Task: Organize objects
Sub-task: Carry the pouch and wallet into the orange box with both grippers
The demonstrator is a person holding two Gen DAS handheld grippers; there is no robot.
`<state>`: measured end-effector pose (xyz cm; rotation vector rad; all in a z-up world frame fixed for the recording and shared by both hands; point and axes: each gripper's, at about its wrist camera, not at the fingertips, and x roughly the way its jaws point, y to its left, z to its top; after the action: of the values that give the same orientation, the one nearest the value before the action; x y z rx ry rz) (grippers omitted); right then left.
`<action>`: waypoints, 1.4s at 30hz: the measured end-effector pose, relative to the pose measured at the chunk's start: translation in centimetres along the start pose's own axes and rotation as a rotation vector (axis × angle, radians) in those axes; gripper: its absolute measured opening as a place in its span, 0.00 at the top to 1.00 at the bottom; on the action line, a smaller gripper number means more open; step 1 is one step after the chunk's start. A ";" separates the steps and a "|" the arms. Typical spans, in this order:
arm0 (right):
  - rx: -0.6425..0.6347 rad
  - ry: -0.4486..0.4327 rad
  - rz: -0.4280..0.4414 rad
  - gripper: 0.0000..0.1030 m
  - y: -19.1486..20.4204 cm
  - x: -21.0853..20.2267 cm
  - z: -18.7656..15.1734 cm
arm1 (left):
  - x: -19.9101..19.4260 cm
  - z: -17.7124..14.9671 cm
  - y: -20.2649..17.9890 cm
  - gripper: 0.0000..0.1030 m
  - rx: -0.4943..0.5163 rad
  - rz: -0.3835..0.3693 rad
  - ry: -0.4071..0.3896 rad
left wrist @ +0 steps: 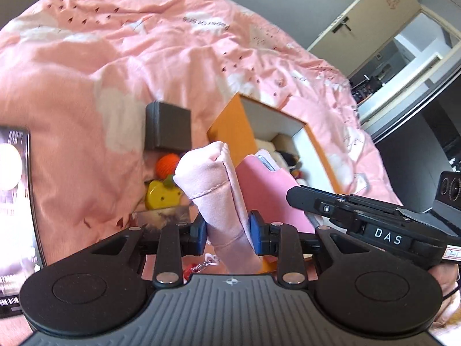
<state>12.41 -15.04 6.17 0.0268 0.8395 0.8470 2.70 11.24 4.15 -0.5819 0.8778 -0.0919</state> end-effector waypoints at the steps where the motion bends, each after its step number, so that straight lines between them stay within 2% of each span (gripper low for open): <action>1: 0.017 -0.025 0.009 0.84 -0.2 -0.5 0.5 | -0.1 0.7 -0.7 0.68 0.018 -0.010 -0.004; 4: 0.056 -0.105 0.005 0.84 -1.1 -2.7 1.6 | -0.7 2.7 -2.5 0.68 0.074 -0.051 -0.010; 7: 0.089 -0.167 -0.046 0.84 -2.3 -3.9 2.5 | -0.2 4.7 -4.3 0.68 0.126 -0.088 0.019; 11: 0.152 -0.196 -0.108 0.84 -4.8 -4.2 2.3 | 2.7 7.0 -6.6 0.68 0.179 -0.124 0.113; 16: 0.264 -0.195 -0.167 0.84 -8.3 -3.1 1.0 | 7.8 8.6 -9.6 0.68 0.263 -0.101 0.238; 21: 0.381 -0.175 -0.152 0.84 -11.9 -1.5 -0.2 | 13.4 9.0 -10.7 0.68 0.334 0.001 0.397; 24: 0.411 -0.150 -0.133 0.85 -13.1 0.0 -0.5 | 15.7 9.0 -11.4 0.68 0.396 0.075 0.456; 30: 0.404 -0.098 -0.102 0.85 -13.8 3.0 -0.5 | 18.8 9.2 -11.8 0.67 0.455 0.213 0.557; 34: 0.400 -0.069 -0.078 0.85 -14.4 4.4 -0.4 | 20.0 9.6 -11.8 0.67 0.454 0.247 0.592; 42: 0.424 -0.010 -0.100 0.85 -15.4 6.9 0.1 | 22.8 10.1 -11.2 0.66 0.409 0.292 0.626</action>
<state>25.05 -20.84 -3.40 0.3582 0.9905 0.5627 26.76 -0.74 -1.03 -0.0239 1.4968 -0.1886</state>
